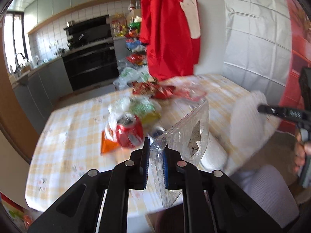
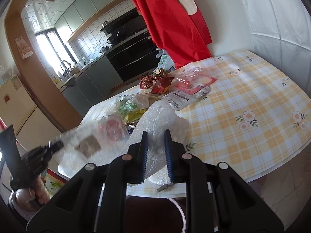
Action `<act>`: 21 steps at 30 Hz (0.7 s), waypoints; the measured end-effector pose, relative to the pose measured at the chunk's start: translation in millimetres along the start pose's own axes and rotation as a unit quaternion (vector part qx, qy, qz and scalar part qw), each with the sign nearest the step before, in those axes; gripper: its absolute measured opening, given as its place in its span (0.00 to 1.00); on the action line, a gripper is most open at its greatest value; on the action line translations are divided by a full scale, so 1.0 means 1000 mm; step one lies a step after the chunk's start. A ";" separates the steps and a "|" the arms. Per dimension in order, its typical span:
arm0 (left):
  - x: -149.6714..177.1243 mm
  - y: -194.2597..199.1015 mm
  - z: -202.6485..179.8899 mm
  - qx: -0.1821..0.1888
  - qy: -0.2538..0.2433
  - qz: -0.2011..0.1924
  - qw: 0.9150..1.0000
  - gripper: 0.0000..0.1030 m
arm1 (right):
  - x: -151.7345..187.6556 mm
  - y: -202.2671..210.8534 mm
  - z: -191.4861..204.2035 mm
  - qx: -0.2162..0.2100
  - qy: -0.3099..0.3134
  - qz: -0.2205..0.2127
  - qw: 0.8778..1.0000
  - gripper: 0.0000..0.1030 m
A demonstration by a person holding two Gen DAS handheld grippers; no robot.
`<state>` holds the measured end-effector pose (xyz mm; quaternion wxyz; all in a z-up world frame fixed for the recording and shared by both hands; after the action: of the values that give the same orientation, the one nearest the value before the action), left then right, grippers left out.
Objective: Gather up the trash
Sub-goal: 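Carry the clear plastic to the brown bin with the left tool and release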
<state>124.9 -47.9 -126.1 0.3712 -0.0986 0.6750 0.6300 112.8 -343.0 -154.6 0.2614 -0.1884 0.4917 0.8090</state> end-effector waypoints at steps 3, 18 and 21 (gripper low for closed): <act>0.032 0.009 -0.002 0.031 0.010 0.033 0.999 0.12 | 0.007 0.005 0.010 -0.002 0.009 0.001 1.000 0.19; 0.105 -0.016 -0.044 0.104 0.044 0.124 0.986 0.36 | 0.053 0.033 0.045 -0.001 0.051 0.017 0.999 0.19; 0.103 -0.019 -0.044 0.121 0.069 0.108 0.984 0.45 | 0.060 0.031 0.045 0.007 0.057 0.027 0.998 0.19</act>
<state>47.3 -57.5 -208.6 0.2626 -0.0223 0.7769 0.5719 44.2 -300.3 -147.1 0.2123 -0.2194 0.5162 0.8002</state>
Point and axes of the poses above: each gripper's, at about its wrist camera, not at the fingertips, and y roughly against the way its jaws point, z to its left, x to its underside, the point moved 3 cm from there along -y, roughly the way its jaws point, and after that the axes turned 13 degrees about z, right-handed, at the moved point
